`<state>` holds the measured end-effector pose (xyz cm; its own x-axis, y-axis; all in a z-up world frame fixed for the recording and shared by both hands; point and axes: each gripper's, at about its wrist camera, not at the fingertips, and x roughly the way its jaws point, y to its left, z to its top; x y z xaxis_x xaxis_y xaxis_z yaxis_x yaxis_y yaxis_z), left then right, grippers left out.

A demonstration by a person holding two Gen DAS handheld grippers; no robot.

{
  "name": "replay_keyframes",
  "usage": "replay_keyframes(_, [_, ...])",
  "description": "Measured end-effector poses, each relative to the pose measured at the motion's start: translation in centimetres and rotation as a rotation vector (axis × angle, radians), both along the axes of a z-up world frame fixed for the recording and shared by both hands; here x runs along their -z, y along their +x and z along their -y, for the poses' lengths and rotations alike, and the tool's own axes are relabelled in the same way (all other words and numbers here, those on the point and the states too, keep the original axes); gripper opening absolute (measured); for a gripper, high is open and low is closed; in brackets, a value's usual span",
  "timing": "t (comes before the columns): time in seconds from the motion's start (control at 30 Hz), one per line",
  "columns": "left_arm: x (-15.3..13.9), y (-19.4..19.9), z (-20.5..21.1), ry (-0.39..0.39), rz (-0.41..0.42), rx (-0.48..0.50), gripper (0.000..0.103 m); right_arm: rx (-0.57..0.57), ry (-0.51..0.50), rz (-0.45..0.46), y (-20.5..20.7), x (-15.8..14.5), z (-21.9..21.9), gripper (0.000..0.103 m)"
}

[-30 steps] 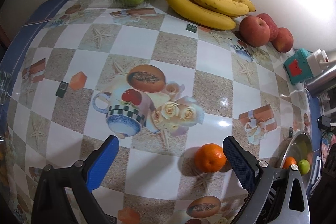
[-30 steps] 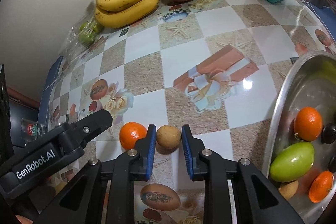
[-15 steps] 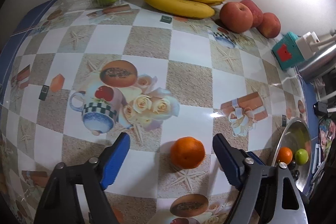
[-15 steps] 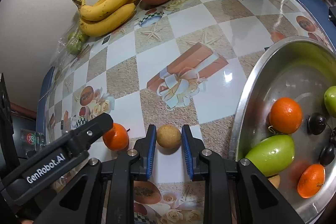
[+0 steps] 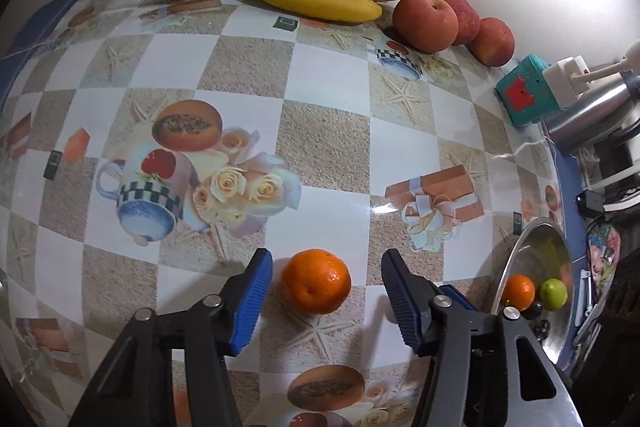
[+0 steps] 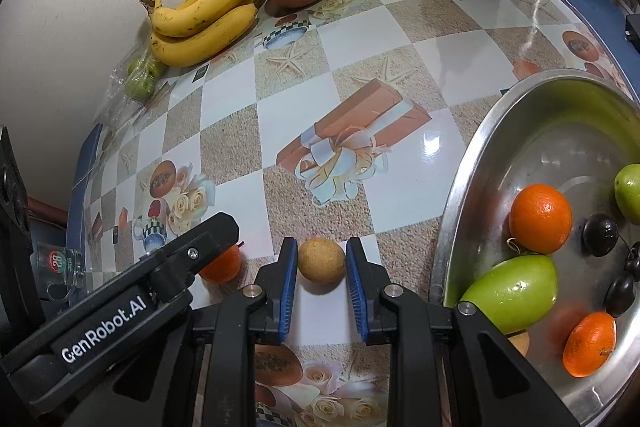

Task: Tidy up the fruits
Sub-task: 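Grasp the last mandarin orange with the left tool while the right tool holds the kiwi, then carry the orange with the left tool while the right tool carries the kiwi over the bowl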

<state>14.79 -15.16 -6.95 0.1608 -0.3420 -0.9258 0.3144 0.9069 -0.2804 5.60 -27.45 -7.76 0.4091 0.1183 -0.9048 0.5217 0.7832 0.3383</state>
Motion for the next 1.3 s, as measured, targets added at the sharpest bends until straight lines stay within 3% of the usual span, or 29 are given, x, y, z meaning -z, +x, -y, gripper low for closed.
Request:
replay_keyframes(0.2, [0.1, -0.1, -0.4, -0.026, -0.020, -0.023, 0.053, -0.006, -0.009, -0.002, 0.1, 0.0, -0.1, 0.026])
replay_keyframes(0.33, [0.2, 0.0, -0.9, -0.007, -0.018, -0.044, 0.039, -0.004, -0.005, 0.000, 0.0, 0.0, -0.1, 0.026])
replay_keyframes(0.6, [0.5, 0.2, -1.3, -0.036, -0.039, -0.062, 0.037, 0.007, 0.012, 0.006, -0.1, 0.0, 0.2, 0.026])
replay_keyframes(0.9, [-1.3, 0.1, -1.9, -0.044, 0.003, -0.068, 0.037, 0.012, 0.053, 0.036, -0.3, -0.3, 0.3, 0.026])
replay_keyframes(1.3, [-5.2, -1.2, -1.5, -0.067, 0.105, -0.050, 0.037, 0.052, 0.062, 0.134, -2.4, -4.3, 1.4, 0.026])
